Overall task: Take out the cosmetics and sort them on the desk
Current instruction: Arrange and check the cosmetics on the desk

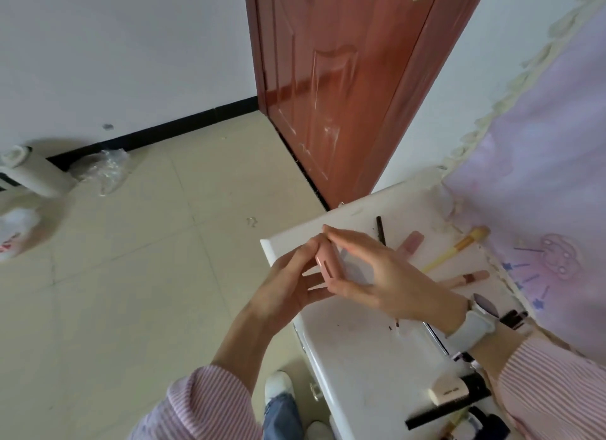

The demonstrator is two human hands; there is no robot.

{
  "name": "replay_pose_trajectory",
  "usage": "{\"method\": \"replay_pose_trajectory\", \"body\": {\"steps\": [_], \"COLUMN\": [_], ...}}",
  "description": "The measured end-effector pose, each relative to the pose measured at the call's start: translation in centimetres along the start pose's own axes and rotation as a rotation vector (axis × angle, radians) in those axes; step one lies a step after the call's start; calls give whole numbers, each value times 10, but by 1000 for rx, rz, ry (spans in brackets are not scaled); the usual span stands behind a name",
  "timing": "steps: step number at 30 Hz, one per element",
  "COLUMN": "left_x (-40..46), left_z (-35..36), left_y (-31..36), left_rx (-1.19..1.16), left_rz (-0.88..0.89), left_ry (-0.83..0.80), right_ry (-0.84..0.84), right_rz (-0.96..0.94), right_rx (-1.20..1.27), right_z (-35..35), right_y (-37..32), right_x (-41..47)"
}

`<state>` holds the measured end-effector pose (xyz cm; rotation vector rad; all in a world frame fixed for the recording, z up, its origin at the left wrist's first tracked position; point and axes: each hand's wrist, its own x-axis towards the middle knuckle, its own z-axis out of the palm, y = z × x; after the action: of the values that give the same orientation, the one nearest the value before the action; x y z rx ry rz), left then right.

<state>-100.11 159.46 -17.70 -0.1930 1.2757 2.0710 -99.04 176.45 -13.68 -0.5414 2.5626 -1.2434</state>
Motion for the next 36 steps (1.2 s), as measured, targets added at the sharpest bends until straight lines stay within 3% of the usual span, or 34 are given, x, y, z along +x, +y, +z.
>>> {"method": "replay_pose_trajectory", "body": {"steps": [6,12,18,24,28,31,33,36], "left_x": [13,32,60,109,155,182,189,192], "left_z": [-8,-8,0,36,70,87,95,102], "left_y": [11,21,29,41,32,21,17,9], "left_rx": [-62,-71,-121,-72,339,948,1241,1444], "left_rz": [119,129,-30,-184,-71,39,71,97], "left_ry": [37,5,9,83,169,195,157,62], "right_ry": [88,142,260,514,582,650,663,654], "right_rz": [31,14,182,432,581,609,613,581], "right_rx": [-27,-75,-105,-233,-293,-387,-446,-538], "right_z": [2,-12,-42,-80,-110,-122,-125,-126], "right_y": [-7,1,22,65,95,111,116,121], "right_x": [28,42,46,34,25,21,20,19]}}
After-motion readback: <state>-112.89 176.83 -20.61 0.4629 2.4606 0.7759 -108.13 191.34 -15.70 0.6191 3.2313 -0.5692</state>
